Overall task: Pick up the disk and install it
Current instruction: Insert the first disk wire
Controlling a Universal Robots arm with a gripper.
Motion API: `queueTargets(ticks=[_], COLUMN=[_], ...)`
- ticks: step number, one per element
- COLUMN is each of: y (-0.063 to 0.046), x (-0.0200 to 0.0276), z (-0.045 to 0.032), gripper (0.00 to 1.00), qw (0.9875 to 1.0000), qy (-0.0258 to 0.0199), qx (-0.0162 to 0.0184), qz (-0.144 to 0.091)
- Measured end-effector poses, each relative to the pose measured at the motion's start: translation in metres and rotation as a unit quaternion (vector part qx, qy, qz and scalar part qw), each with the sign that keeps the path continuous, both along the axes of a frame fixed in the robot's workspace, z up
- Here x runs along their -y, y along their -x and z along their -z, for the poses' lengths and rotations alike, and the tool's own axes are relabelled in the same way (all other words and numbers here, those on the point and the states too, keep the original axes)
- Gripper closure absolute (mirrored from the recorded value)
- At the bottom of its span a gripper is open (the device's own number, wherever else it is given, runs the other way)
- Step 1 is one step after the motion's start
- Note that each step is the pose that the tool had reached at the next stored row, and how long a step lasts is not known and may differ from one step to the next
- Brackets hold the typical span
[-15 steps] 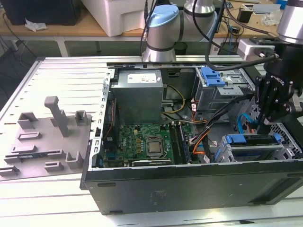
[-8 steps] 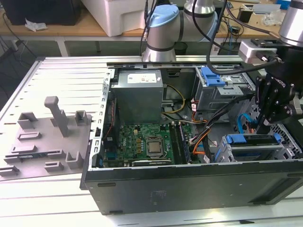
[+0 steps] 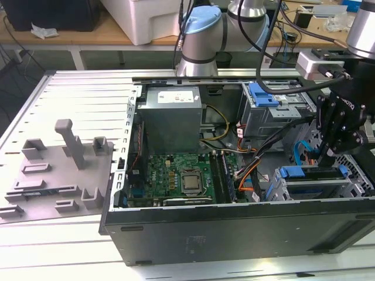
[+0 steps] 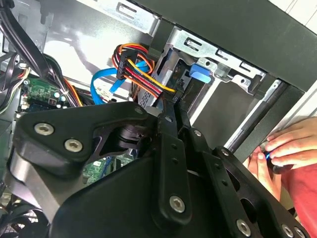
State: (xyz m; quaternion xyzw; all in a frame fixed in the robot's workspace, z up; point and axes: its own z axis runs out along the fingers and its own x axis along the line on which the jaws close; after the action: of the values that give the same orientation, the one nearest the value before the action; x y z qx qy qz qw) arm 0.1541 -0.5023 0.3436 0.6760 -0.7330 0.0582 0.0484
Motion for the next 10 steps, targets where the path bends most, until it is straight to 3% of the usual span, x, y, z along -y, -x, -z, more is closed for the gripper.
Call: queueTargets(ticks=[7,10], y=[0.0,0.0], x=[0.0013,0.0048], z=[-0.0003,-0.0021], gripper=[0.84,0.84], qw=[1.0,1.0], qy=[-0.0005,-0.001], qx=[0.0,0.0], qz=[0.0,0.0])
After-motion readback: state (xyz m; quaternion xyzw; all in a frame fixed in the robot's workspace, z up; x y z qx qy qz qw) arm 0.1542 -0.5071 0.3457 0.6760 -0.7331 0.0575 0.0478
